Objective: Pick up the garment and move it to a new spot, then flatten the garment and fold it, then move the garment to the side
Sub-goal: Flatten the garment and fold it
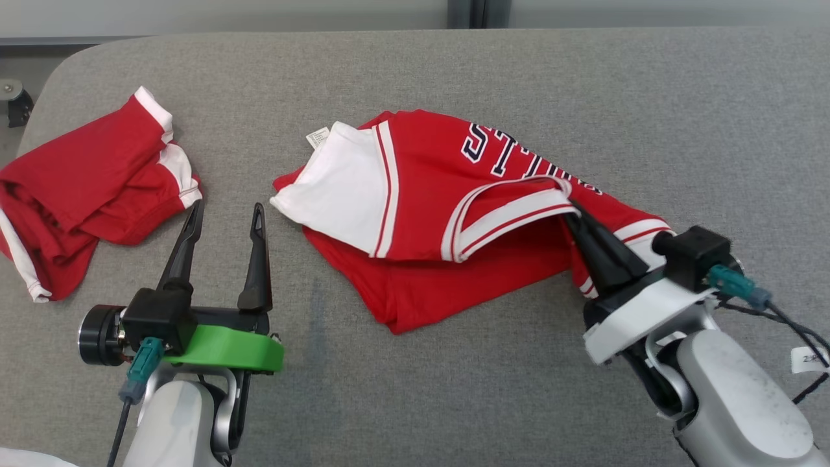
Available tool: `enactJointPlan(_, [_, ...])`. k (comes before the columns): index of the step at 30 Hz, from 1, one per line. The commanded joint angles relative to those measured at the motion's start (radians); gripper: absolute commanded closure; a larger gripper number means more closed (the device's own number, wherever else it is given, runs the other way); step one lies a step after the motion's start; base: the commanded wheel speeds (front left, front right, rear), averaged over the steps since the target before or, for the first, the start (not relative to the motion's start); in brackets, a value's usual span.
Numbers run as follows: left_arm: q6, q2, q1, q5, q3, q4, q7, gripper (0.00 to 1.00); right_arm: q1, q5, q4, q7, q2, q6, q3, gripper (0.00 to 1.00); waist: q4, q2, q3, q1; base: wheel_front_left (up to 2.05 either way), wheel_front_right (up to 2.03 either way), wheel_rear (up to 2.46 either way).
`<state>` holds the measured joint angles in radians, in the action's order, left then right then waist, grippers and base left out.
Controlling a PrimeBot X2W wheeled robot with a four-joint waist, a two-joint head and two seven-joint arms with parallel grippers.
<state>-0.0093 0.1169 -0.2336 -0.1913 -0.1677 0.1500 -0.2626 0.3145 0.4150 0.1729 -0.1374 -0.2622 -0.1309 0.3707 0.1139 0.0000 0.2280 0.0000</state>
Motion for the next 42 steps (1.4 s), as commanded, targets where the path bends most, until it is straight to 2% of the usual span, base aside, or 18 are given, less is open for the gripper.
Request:
enactJointPlan(1, [-0.003,0.001,0.004,0.007,0.005,-0.003,-0.003,0.00,0.008,0.001,0.003,-0.011,0.005,0.000,-0.042,1.00,-0.001,0.0000,0.000,0.0000,0.00,0.00,0.00])
enactJointPlan(7, [-0.006,-0.001,0.011,0.016,0.011,0.001,-0.003,0.00,-0.022,-0.002,0.053,-0.041,0.043,0.000,-0.277,1.00,-0.010,0.0000,0.008,0.0000,0.00,0.00,0.00])
enactJointPlan(14, [-0.010,0.000,0.008,0.024,0.016,0.005,-0.003,0.00,-0.066,-0.001,0.169,-0.061,0.068,0.001,-0.559,1.00,-0.023,0.0000,0.015,0.0000,0.00,0.00,0.00])
enactJointPlan(18, [-0.013,0.003,0.002,0.028,0.018,0.010,-0.003,0.00,-0.079,-0.018,0.243,-0.066,0.061,0.001,-0.662,1.00,-0.029,0.0000,0.017,0.0000,0.00,0.00,0.00])
enactJointPlan(20, [-0.012,0.004,0.001,0.030,0.019,0.012,-0.003,0.00,-0.077,-0.033,0.267,-0.070,0.060,0.001,-0.676,1.00,-0.033,0.0000,0.016,0.0000,0.00,0.00,0.00])
enactJointPlan(22, [-0.011,0.004,0.003,0.030,0.021,0.014,-0.003,0.00,-0.068,-0.046,0.263,-0.082,0.058,0.001,-0.661,0.00,-0.038,0.0000,0.015,0.0000,0.00,0.00,0.00])
enactJointPlan(25, [-0.008,0.006,0.010,0.029,0.024,0.017,-0.003,0.00,-0.068,-0.067,0.217,-0.104,0.055,0.001,-0.611,0.00,-0.046,0.0000,0.009,0.0000,0.00,0.00,0.00])
enactJointPlan(32, [-0.003,0.012,0.034,0.027,0.031,0.026,-0.003,0.00,-0.153,-0.156,0.023,-0.122,0.024,0.001,-0.482,0.00,-0.063,0.0000,-0.026,0.0000,0.00,0.00,0.00])
enactJointPlan(42, [0.007,0.022,0.094,0.012,0.041,0.040,-0.003,0.00,-0.285,-0.219,-0.168,-0.034,0.057,0.001,-0.362,0.00,-0.088,0.0000,-0.093,0.0000,0.00,0.00,0.00])
